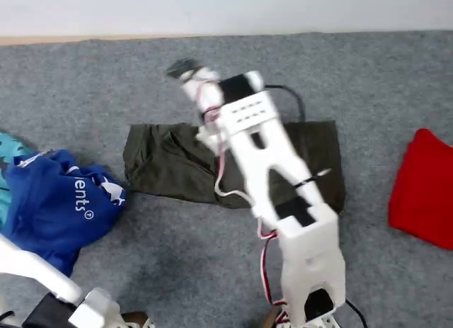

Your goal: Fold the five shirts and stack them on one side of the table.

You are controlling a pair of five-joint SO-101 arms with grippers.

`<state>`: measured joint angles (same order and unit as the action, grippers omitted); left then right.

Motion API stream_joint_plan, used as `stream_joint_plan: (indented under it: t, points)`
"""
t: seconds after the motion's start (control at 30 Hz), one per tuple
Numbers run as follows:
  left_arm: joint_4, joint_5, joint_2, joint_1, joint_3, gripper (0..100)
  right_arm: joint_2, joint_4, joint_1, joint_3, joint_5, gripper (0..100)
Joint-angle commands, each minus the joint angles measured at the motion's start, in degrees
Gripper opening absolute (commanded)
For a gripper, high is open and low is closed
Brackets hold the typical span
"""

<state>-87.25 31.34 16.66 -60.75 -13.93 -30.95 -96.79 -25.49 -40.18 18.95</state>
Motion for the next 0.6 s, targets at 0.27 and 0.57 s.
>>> stream_joint_plan:
  t: [0.27,0.57]
  points:
    - [0.6,-0.4,0.6,0.4,0.4,9,3.5,-5.4,18.2,-3.8,-15.6,25.1]
    - [0.6,-0.2,0.5,0.4,0.4,9,-4.6,-5.5,21.8,-3.8,-22.4,33.7]
